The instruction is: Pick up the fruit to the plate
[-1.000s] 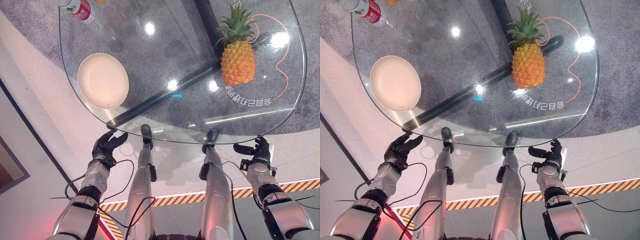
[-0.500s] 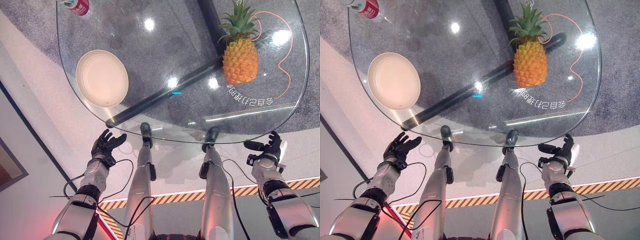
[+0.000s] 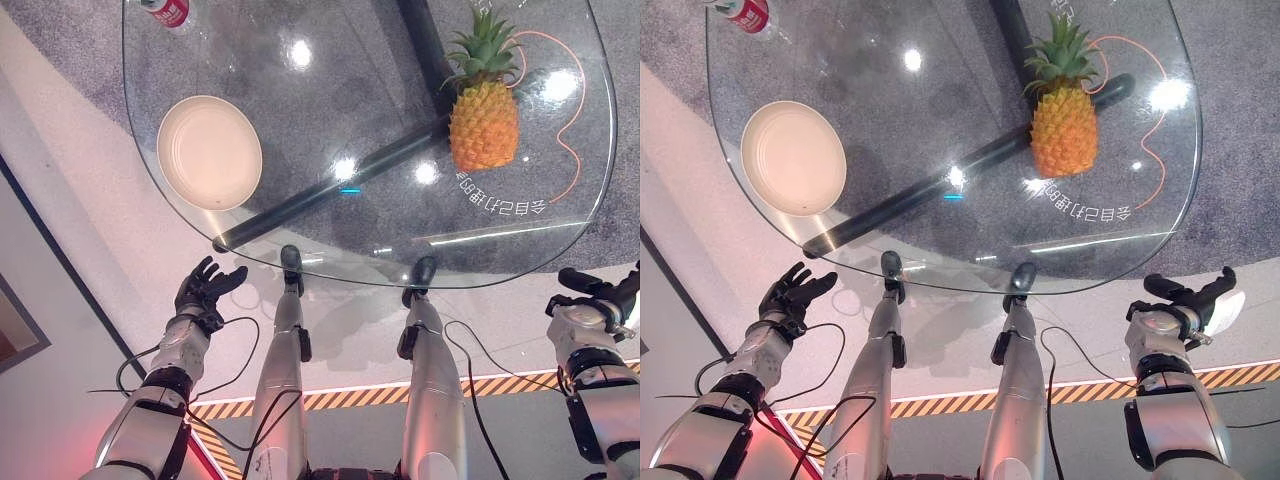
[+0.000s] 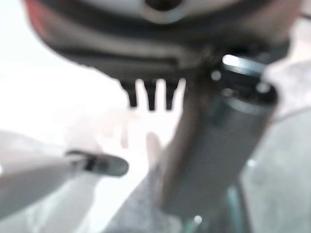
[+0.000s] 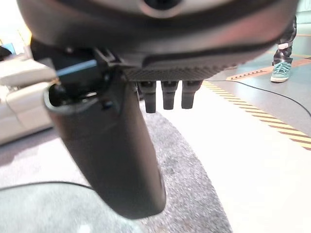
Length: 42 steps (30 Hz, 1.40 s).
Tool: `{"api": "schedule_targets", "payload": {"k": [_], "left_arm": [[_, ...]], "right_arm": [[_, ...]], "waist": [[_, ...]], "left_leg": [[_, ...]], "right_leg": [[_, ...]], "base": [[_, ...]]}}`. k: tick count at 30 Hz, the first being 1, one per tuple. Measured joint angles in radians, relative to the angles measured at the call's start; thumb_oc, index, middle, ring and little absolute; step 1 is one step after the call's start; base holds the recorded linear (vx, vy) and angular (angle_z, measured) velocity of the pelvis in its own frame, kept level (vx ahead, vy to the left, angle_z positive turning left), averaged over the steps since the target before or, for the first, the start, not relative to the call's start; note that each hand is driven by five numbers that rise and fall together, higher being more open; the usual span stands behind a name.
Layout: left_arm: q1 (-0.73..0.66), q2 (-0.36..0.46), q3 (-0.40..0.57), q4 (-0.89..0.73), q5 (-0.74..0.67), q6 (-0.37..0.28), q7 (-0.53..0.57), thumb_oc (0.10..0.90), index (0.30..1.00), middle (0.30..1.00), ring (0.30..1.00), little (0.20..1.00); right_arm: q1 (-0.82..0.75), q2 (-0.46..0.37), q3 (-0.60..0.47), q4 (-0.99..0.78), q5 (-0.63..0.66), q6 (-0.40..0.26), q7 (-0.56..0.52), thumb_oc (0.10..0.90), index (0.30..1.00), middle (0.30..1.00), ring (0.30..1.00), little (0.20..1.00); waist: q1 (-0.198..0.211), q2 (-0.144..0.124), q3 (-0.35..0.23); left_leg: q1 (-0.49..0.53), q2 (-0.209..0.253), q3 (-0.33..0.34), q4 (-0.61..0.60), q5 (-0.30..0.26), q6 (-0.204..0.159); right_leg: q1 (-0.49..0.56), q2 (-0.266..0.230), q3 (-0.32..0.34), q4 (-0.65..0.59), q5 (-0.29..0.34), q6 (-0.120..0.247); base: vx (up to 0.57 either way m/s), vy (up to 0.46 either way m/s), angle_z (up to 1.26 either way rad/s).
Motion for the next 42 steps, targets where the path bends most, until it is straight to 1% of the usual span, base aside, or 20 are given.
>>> {"api": "schedule_targets", "payload": {"k": [3, 7, 8, 12, 14, 16, 23, 26, 29, 31, 33, 36, 37, 39, 42], "left_arm": [[0.0, 0.002, -0.002, -0.001, 0.0, 0.0, 0.0, 0.8, 0.9, 0.9, 0.9, 0.9], [0.001, 0.003, -0.01, -0.001, 0.0, 0.0, 0.001, 0.8, 0.9, 0.9, 0.9, 0.9], [0.001, 0.003, -0.014, -0.002, 0.0, 0.0, 0.002, 0.8, 0.9, 0.9, 0.9, 0.9], [0.002, 0.002, -0.033, -0.011, -0.001, 0.0, 0.003, 0.8, 0.9, 0.9, 0.9, 0.9], [0.006, -0.003, -0.035, -0.026, -0.001, 0.0, 0.003, 0.8, 0.9, 0.9, 0.9, 0.9], [0.006, -0.009, -0.034, -0.033, -0.001, -0.002, 0.003, 0.8, 0.9, 0.9, 0.9, 0.9], [0.014, -0.014, -0.027, -0.034, -0.001, -0.006, 0.002, 0.8, 0.9, 0.9, 0.9, 0.9], [0.023, -0.022, -0.002, -0.044, -0.001, -0.01, 0.002, 0.8, 0.9, 0.9, 0.9, 0.9], [0.024, -0.032, 0.005, -0.046, -0.001, -0.014, 0.002, 0.8, 0.9, 0.9, 0.9, 0.9], [0.025, -0.044, 0.005, -0.046, 0.0, -0.018, 0.001, 0.8, 0.9, 0.9, 0.9, 0.9], [0.026, -0.055, 0.006, -0.045, 0.0, -0.026, 0.001, 0.8, 0.9, 0.9, 0.9, 0.9], [0.031, -0.067, 0.006, -0.045, 0.001, -0.036, -0.001, 0.8, 0.9, 0.9, 0.9, 0.9], [0.036, -0.068, 0.006, -0.045, 0.001, -0.04, 0.0, 0.8, 0.9, 0.9, 0.9, 0.9], [0.042, -0.07, 0.006, -0.046, 0.001, -0.045, 0.0, 0.8, 0.9, 0.9, 0.9, 0.9], [0.051, -0.079, 0.006, -0.046, 0.002, -0.049, 0.0, 0.8, 0.9, 0.9, 0.9, 0.9]], "right_arm": [[-0.02, -0.007, -0.021, -0.002, 0.053, -0.008, -0.045, 0.8, 0.9, 0.9, 0.9, 0.9], [-0.02, -0.024, -0.051, -0.036, 0.063, -0.065, -0.122, 0.8, 0.9, 0.9, 0.9, 0.9], [-0.02, -0.028, -0.053, -0.086, 0.061, -0.089, -0.164, 0.8, 0.9, 0.9, 0.9, 0.9], [-0.045, -0.036, -0.049, -0.252, 0.03, -0.146, -0.245, 0.8, 0.9, 0.9, 0.9, 0.9], [-0.052, -0.038, -0.033, -0.361, -0.002, -0.15, -0.295, 0.8, 0.9, 0.9, 0.9, 0.9], [-0.062, -0.038, -0.011, -0.471, -0.059, -0.158, -0.314, 0.8, 0.9, 0.9, 0.9, 0.9], [-0.053, -0.038, 0.015, -0.692, -0.188, -0.161, -0.313, 0.8, 0.9, 0.9, 0.9, 0.9], [-0.026, -0.035, 0.034, -0.815, -0.23, -0.137, -0.298, 0.8, 0.9, 0.9, 0.9, 0.9], [-0.012, -0.031, 0.067, -0.881, -0.294, -0.107, -0.275, 0.8, 0.9, 0.9, 0.9, 0.9], [-0.011, -0.029, 0.098, -0.905, -0.339, -0.088, -0.249, 0.8, 0.9, 0.9, 0.9, 0.9], [-0.011, -0.026, 0.111, -0.915, -0.344, -0.074, -0.238, 0.8, 0.9, 0.9, 0.9, 0.9], [-0.011, -0.006, 0.129, -0.92, -0.359, -0.052, -0.191, 0.8, 0.9, 0.9, 0.9, 0.9], [-0.011, -0.004, 0.152, -0.921, -0.381, -0.034, -0.166, 0.8, 0.9, 0.9, 0.9, 0.9], [-0.011, 0.007, 0.178, -0.936, -0.382, -0.009, -0.138, 0.8, 0.9, 0.9, 0.9, 0.9], [-0.007, 0.008, 0.205, -0.953, -0.382, 0.002, -0.1, 0.8, 0.9, 0.9, 0.9, 0.9]], "waist": [[0.003, 0.0, 0.0], [0.003, 0.0, 0.0], [-0.001, 0.0, 0.0], [-0.004, 0.0, 0.0], [-0.005, 0.0, 0.0], [-0.001, 0.0, 0.0], [0.006, 0.001, 0.0], [0.002, 0.001, 0.001], [0.002, 0.001, 0.001], [0.002, 0.001, 0.001], [0.005, 0.001, 0.001], [0.006, 0.002, 0.002], [0.007, 0.003, 0.002], [0.007, 0.003, 0.002], [0.011, 0.003, 0.002]], "left_leg": [[0.0, 0.0, 0.0, 0.0, 0.0, 0.0], [0.0, -0.004, 0.0, 0.0, 0.001, 0.001], [0.0, -0.004, 0.0, -0.001, 0.001, 0.001], [0.0, -0.004, 0.002, -0.001, 0.001, 0.001], [0.0, -0.004, 0.003, -0.002, 0.001, 0.001], [0.0, -0.005, 0.006, -0.005, 0.001, 0.001], [0.0, -0.013, 0.007, -0.024, 0.001, 0.002], [0.0, -0.015, 0.007, -0.027, 0.001, 0.002], [0.0, -0.015, 0.008, -0.027, 0.001, 0.003], [0.001, -0.015, 0.008, -0.027, 0.001, 0.003], [0.001, -0.016, 0.009, -0.027, 0.002, 0.004], [0.002, -0.016, 0.01, -0.027, 0.002, 0.004], [0.002, -0.016, 0.01, -0.027, 0.002, 0.004], [0.004, -0.016, 0.012, -0.027, 0.002, 0.004], [0.008, -0.017, 0.016, -0.027, 0.002, 0.004]], "right_leg": [[0.001, -0.001, 0.0, -0.001, 0.0, 0.0], [0.002, -0.004, -0.001, -0.002, 0.001, 0.0], [0.001, -0.004, -0.001, -0.002, 0.001, 0.0], [0.001, -0.004, 0.0, -0.005, 0.002, 0.0], [0.0, -0.003, 0.0, -0.008, 0.002, 0.0], [0.0, -0.004, 0.001, -0.016, 0.003, -0.001], [-0.008, -0.011, 0.003, -0.02, 0.005, 0.002], [-0.011, -0.014, 0.005, -0.02, 0.005, 0.002], [-0.012, -0.014, 0.005, -0.019, 0.005, 0.002], [-0.012, -0.014, 0.006, -0.019, 0.005, 0.002], [-0.012, -0.014, 0.006, -0.019, 0.005, 0.002], [-0.012, -0.015, 0.006, -0.018, 0.005, 0.002], [-0.012, -0.015, 0.007, -0.018, 0.005, 0.002], [-0.012, -0.015, 0.009, -0.018, 0.005, 0.002], [-0.012, -0.016, 0.013, -0.016, 0.005, 0.002]], "base": [[0.0, 0.0, 0.0], [0.0, 0.01, 0.0], [0.0, 0.059, -0.01], [0.0, 0.049, -0.01], [-0.01, 0.064, -0.02], [-0.01, 0.068, -0.01], [0.0, 0.054, 0.0], [0.0, 0.038, -0.01], [0.0, 0.0, 0.0], [0.0, 0.0, 0.0], [0.0, 0.0, 0.0], [0.0, 0.0, 0.0], [0.0, 0.0, 0.0], [0.0, 0.0, 0.0], [0.0, -0.002, -0.01]]}}
